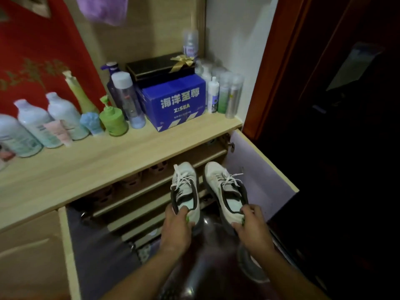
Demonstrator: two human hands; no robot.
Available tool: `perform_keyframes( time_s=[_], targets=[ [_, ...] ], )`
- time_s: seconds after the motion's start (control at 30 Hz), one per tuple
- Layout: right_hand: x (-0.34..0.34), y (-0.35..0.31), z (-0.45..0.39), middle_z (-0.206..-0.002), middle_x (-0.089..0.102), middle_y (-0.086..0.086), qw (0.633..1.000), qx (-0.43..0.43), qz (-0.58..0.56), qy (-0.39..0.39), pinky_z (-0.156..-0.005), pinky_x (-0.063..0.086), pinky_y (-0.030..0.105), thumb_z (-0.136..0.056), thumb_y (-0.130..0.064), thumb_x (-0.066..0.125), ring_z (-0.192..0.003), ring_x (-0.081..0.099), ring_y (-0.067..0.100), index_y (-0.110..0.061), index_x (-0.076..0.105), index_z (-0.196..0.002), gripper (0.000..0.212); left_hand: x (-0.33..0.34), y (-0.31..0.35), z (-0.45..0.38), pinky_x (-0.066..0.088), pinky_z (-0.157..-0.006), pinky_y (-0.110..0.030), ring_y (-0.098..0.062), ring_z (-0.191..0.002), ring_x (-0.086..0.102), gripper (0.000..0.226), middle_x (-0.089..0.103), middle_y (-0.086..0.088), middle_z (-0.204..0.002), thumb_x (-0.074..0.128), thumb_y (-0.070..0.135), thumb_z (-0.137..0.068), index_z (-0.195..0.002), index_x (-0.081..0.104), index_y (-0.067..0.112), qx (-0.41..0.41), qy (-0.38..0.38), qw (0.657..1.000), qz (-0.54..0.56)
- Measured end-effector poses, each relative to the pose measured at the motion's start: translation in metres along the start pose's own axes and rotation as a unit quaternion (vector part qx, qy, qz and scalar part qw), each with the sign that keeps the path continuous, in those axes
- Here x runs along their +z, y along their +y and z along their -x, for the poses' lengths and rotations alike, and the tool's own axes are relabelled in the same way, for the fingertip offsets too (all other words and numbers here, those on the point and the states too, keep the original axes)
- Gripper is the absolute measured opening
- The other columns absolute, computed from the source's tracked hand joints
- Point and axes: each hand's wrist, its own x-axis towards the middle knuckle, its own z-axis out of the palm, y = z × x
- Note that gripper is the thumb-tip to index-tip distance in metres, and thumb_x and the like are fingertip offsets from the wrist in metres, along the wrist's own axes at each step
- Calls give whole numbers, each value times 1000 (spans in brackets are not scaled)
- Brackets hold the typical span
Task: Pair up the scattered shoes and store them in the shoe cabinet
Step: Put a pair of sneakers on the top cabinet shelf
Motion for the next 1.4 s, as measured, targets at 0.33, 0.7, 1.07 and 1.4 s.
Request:
perform_keyframes(
  time_s=[0.33,0.7,1.07,1.4],
  targets=[
    [5,4,-129,-120,47,1,989,-131,60,-22,-84,54,33,-86,-30,69,-103,56,20,-24,57,-114,31,34,39,-87,47,-106,-37,-35,-124,54,33,27,-11,-147,70,25,-86,-116,57,24,-40,85,996,-5],
    [15,-1,-197,-125,47,7,974,-220,28,-40,-79,55,35,-82,-21,69,-106,54,23,-19,57,-103,25,71,78,-135,54,-85,-43,-39,-105,62,27,23,-11,-143,67,29,-89,-110,52,22,-165,133,977,-31],
    [42,-29,-224,-150,35,15,962,-274,10,-1,-98,45,46,-78,-15,71,-124,45,37,-16,58,-106,31,72,53,-161,46,-107,-38,-29,-133,42,52,21,-4,-153,75,58,-75,-113,58,28,-97,173,980,19],
    [94,-1,-243,-155,35,-2,945,-198,-260,21,-114,39,47,-79,-15,71,-144,34,18,-36,18,-155,95,111,8,-181,20,-117,-31,-22,-155,1,75,-21,15,-162,76,55,-71,-136,41,42,78,246,965,48]
  ],
)
